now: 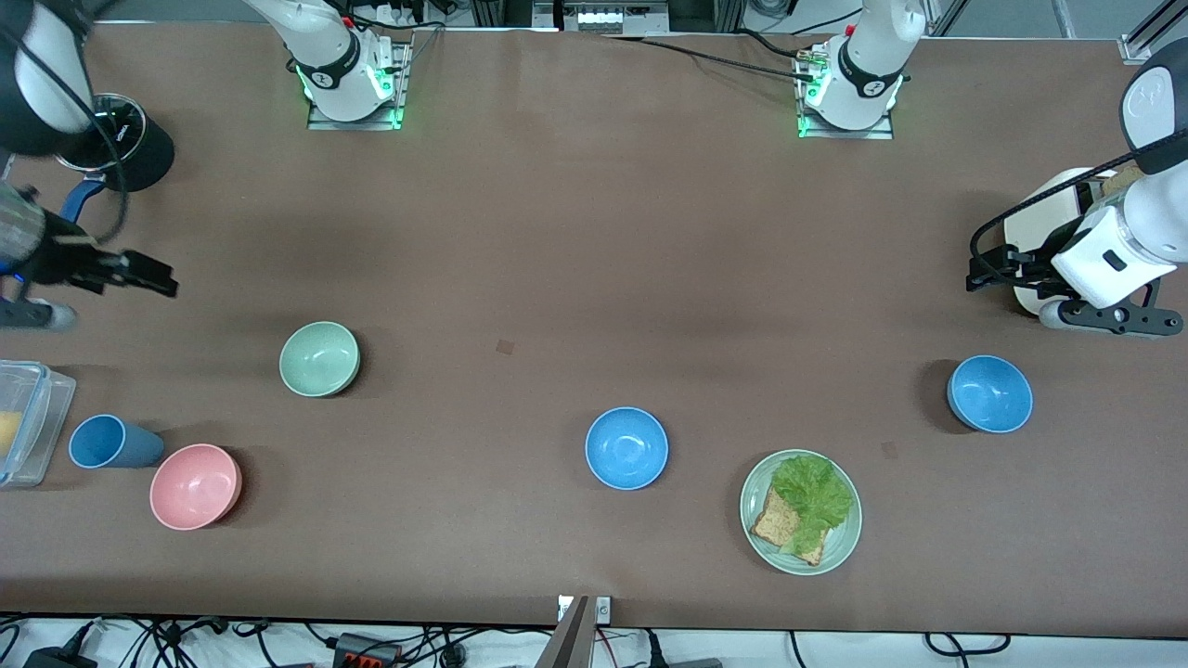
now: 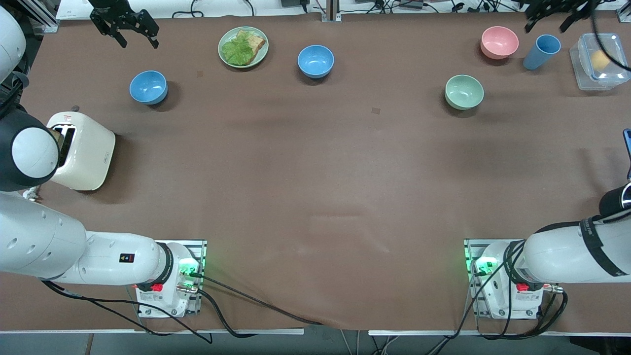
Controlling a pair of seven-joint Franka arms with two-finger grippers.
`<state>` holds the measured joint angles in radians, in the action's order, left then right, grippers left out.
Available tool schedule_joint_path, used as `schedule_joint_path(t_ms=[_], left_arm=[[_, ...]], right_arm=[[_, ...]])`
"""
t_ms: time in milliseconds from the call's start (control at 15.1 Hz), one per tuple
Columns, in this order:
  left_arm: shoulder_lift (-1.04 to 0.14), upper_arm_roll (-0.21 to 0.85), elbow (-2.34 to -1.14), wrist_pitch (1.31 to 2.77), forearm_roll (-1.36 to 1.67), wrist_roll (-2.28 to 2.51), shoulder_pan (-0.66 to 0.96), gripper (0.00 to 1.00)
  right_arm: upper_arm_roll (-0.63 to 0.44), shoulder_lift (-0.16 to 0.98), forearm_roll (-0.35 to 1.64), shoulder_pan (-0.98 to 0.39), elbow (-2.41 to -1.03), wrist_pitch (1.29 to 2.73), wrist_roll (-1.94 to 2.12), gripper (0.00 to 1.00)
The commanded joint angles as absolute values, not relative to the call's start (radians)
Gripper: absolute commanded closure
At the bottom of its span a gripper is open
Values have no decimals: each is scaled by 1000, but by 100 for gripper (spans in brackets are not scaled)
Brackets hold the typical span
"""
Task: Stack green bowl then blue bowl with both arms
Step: 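Reach the right gripper to the green bowl while the left gripper reaches the blue bowl, then grasp the green bowl with the right gripper while the left gripper grasps the blue bowl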
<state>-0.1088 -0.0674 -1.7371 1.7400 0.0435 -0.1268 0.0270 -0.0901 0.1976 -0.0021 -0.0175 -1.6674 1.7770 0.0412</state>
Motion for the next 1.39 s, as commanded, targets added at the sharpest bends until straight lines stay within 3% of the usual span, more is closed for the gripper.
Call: schedule_joint_path(t_ms=[0,331,928,1326], left_arm=[[-185,-74,-1697,1740,63,-156,-20,0],[-371,-72,-1579,1755,51,-158,-138,0],[-592,-71,-1578,2094,-38,-380,-242,0],[-682,-64,-1580,2212,-25,-500,-285,1]], right_arm=[[-86,320,-11,-14,-1660,1845,28,0],[-84,492,-5,-23,-1660,1948,26,0],[-83,637,51,-31,-1661,2022,26,0],[-83,667,69,-60,-1660,2010,25,46]])
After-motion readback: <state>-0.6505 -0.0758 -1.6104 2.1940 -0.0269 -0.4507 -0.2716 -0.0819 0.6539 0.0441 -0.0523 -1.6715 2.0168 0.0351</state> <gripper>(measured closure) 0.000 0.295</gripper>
